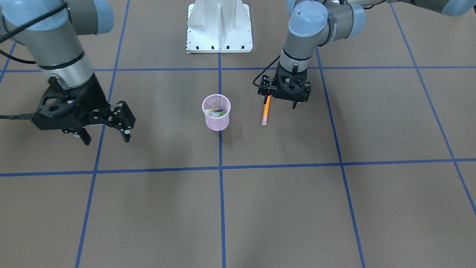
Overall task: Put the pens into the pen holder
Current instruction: 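Release the purple marker and withdraw the right arm while the left reaches the orange marker, then grasp and lift the orange marker with the left gripper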
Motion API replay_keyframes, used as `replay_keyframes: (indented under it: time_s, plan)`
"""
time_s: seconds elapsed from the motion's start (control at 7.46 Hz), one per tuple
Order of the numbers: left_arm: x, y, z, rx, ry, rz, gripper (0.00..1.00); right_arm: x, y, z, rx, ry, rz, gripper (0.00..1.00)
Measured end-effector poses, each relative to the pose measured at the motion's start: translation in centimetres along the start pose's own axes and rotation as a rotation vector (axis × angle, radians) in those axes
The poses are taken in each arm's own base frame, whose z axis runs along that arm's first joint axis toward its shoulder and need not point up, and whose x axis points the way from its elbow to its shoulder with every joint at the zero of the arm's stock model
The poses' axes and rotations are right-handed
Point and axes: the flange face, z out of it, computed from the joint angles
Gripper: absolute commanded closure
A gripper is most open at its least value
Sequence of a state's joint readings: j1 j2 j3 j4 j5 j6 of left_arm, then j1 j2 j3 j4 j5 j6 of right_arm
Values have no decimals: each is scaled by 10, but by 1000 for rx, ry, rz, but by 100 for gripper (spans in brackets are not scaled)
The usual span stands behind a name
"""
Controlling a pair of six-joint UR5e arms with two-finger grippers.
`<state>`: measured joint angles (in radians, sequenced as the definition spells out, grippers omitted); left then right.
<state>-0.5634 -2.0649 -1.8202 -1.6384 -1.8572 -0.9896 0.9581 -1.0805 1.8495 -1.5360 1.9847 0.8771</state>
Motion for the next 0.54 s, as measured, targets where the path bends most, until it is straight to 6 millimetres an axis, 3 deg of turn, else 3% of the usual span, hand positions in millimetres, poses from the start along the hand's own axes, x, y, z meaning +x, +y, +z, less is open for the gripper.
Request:
replay_keyframes:
  time_s: [0.13, 0.27, 0.54]
  plan:
    - [3, 0, 16, -9, -1, 5, 1, 34, -9, -8, -27, -9, -40, 0]
    - [8, 3, 30, -15, 7, 16, 15, 59, -15, -14, -41, -13, -74, 0]
    - [19, 12, 47, -24, 27, 44, 36, 91, -17, -18, -53, -9, -121, 0]
